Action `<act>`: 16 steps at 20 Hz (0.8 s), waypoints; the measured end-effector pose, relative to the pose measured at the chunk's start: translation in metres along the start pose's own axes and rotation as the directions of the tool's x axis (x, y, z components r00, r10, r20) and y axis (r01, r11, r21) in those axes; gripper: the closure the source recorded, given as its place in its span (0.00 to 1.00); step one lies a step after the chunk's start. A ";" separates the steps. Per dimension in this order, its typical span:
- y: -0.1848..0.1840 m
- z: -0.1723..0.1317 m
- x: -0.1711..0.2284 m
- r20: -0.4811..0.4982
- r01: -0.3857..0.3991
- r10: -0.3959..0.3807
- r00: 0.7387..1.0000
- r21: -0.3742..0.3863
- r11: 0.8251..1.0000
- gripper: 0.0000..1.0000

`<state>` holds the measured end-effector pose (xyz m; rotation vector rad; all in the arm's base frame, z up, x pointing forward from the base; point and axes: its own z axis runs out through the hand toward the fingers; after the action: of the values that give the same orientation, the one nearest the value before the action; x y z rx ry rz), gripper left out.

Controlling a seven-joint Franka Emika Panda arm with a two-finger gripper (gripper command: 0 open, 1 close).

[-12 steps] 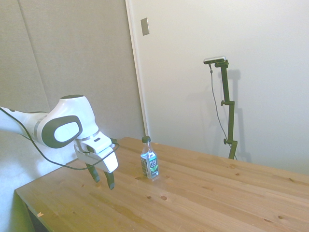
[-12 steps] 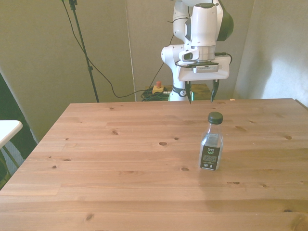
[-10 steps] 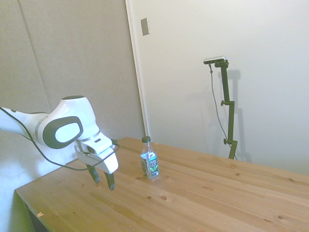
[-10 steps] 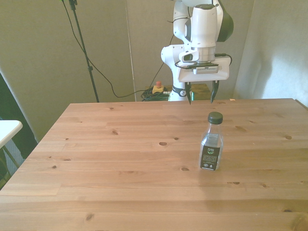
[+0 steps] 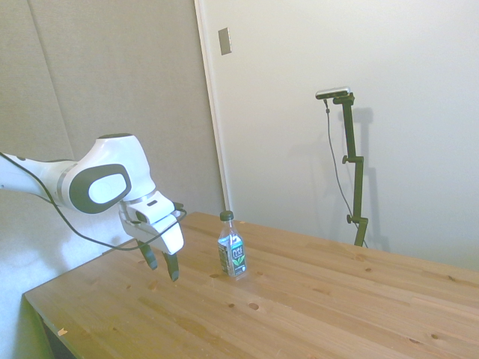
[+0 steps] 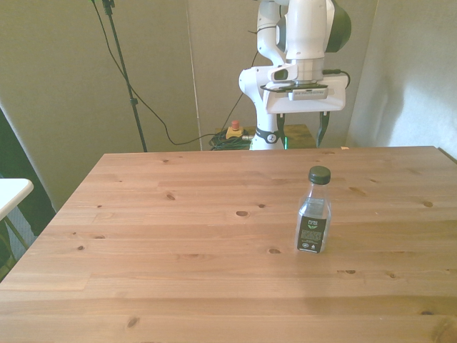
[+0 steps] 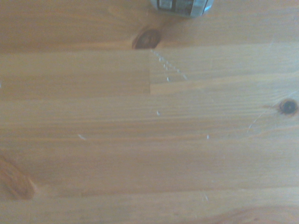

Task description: Knock down the bottle

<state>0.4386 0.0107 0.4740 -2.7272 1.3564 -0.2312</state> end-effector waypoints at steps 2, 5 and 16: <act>-0.015 -0.007 0.009 -0.004 -0.046 0.046 0.999 0.010 0.999 1.00; -0.041 -0.010 0.022 -0.019 -0.086 0.087 0.996 0.014 0.996 1.00; -0.105 -0.006 0.065 -0.096 -0.185 0.188 0.977 0.034 0.982 1.00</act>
<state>0.5587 0.0217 0.5013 -2.5777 1.6121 -0.3705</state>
